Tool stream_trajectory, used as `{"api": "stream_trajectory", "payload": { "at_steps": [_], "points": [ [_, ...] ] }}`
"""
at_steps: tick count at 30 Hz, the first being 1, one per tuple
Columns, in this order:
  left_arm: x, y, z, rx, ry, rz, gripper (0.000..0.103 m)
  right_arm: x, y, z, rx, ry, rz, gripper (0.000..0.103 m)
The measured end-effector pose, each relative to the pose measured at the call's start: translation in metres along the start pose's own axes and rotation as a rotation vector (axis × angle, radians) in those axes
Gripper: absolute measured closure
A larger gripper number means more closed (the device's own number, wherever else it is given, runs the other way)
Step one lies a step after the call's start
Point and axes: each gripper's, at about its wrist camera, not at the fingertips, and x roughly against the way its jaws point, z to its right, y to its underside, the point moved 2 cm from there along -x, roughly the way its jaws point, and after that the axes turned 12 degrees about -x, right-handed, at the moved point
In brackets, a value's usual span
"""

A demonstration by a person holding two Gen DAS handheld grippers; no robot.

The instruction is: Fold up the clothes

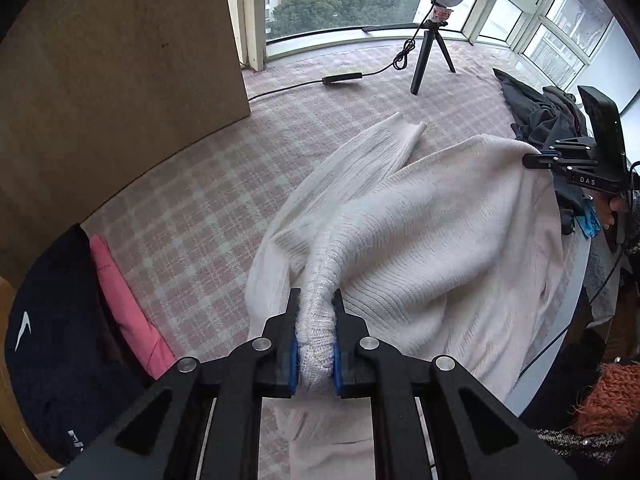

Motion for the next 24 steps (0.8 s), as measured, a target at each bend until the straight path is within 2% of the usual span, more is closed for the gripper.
{"api": "stream_trajectory", "payload": {
  "at_steps": [3, 8, 10, 13, 18, 22, 24],
  "points": [
    [0.077, -0.018, -0.010, -0.022, -0.149, 0.126, 0.093, 0.064, -0.037, -0.028, 0.036, -0.011, 0.151, 0.097],
    [0.208, -0.048, -0.026, -0.058, -0.398, 0.336, 0.093, 0.199, -0.085, -0.094, 0.177, -0.006, 0.417, 0.097],
    [0.260, -0.054, -0.026, -0.069, -0.481, 0.415, 0.093, 0.250, -0.088, -0.117, 0.223, 0.014, 0.515, 0.097],
    [0.325, -0.047, -0.011, -0.080, -0.550, 0.500, 0.093, 0.314, -0.082, -0.146, 0.272, 0.037, 0.632, 0.097],
    [0.390, -0.024, 0.021, -0.129, -0.677, 0.570, 0.093, 0.378, -0.056, -0.172, 0.321, 0.092, 0.766, 0.097],
    [0.418, -0.007, 0.033, -0.123, -0.672, 0.621, 0.093, 0.410, -0.035, -0.185, 0.354, 0.151, 0.848, 0.097],
    [0.419, -0.003, 0.033, -0.137, -0.677, 0.605, 0.093, 0.413, -0.029, -0.188, 0.364, 0.172, 0.857, 0.097]
  ]
}}
